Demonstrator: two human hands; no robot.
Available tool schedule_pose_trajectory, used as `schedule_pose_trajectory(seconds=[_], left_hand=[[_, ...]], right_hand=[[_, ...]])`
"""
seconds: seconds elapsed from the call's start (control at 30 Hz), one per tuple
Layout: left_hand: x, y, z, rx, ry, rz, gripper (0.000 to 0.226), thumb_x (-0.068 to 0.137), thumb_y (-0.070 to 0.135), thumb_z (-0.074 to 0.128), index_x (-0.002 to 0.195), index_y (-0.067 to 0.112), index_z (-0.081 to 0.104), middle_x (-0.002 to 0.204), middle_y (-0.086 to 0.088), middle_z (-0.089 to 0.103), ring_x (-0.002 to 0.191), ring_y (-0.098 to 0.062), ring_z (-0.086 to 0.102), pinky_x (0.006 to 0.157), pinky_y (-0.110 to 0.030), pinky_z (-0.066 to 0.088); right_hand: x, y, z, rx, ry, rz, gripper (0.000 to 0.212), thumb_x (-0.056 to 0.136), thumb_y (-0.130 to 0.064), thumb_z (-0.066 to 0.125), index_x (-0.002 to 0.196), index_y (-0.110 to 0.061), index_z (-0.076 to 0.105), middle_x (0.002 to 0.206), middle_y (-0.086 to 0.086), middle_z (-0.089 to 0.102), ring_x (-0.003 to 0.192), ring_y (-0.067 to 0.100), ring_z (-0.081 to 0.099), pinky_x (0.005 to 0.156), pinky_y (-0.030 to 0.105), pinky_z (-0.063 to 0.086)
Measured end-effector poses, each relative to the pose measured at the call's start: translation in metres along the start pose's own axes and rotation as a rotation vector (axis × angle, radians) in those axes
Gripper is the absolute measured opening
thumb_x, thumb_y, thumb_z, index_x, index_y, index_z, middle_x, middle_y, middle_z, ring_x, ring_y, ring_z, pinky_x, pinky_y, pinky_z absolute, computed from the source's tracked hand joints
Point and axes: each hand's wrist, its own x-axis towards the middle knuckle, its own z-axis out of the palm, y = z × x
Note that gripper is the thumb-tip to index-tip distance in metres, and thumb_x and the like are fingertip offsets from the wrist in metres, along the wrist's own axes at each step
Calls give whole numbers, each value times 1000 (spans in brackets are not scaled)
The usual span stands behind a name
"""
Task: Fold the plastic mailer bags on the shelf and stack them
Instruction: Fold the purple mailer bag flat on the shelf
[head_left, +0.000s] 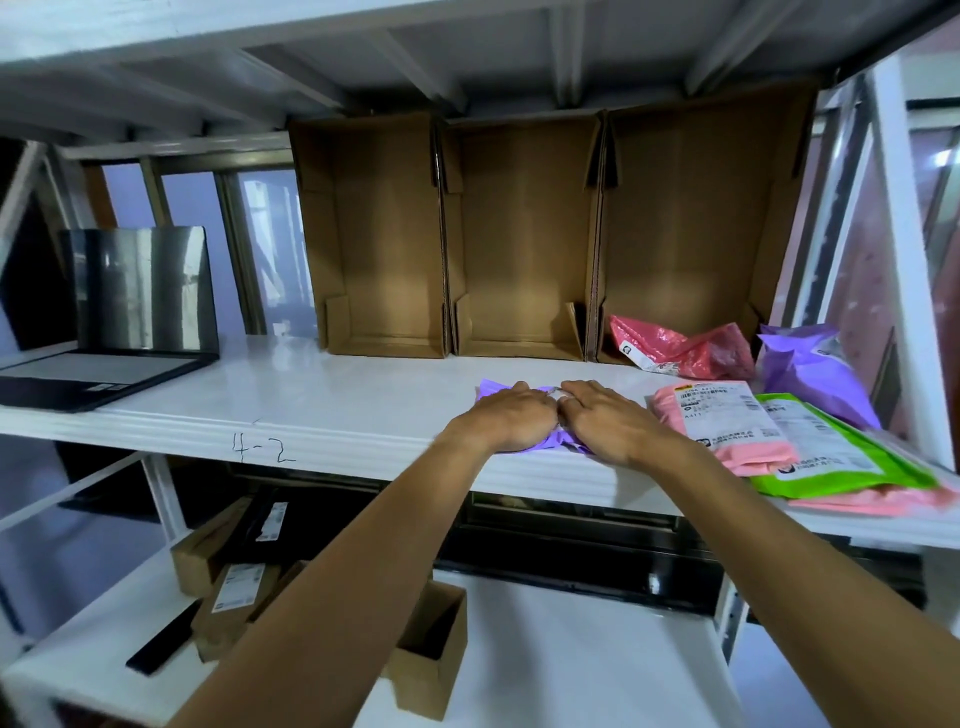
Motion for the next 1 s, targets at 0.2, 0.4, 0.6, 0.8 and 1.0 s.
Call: schedule_pose_trajectory(seconds=[0.2,0.4,0.6,0.8,1.0], left_hand=[[4,10,11,3,153,-68,39,105,16,29,131,3,54,137,-15,56,128,-31,42,105,-47,41],[1,7,10,-147,111,13,54,110,32,17,159,11,20,167,-5,18,152,-21,22,123,-38,21],[-11,15,5,-169,57,8,51,110,29,16,158,14,24,166,-3,22,150,-22,27,120,-36,26],[-11,15,6,-177,61,26,52,109,32,15,159,20,23,166,-1,24,150,-20,27,120,-36,26],[1,11,14,-207,116,-23,59,104,51,13,156,27,28,162,1,31,147,-19,30,118,-44,28]], right_hand=[[-5,-6,-4,45,36,43,45,108,-19,29,149,-3,35,155,15,34,144,30,29,117,40,25],[1,2,2,-19,55,-18,41,106,-23,31,140,-4,44,148,14,42,137,29,38,113,43,33],[-10,-2,-4,-43,97,-12,40,106,-20,36,141,-4,47,158,16,31,145,31,28,117,43,23],[-7,-1,-4,177,119,18,48,105,-35,22,145,-19,44,160,3,31,146,21,28,120,48,17],[-8,-1,-4,367,165,48,48,104,-43,25,142,-26,47,153,-1,42,138,17,37,103,33,24]])
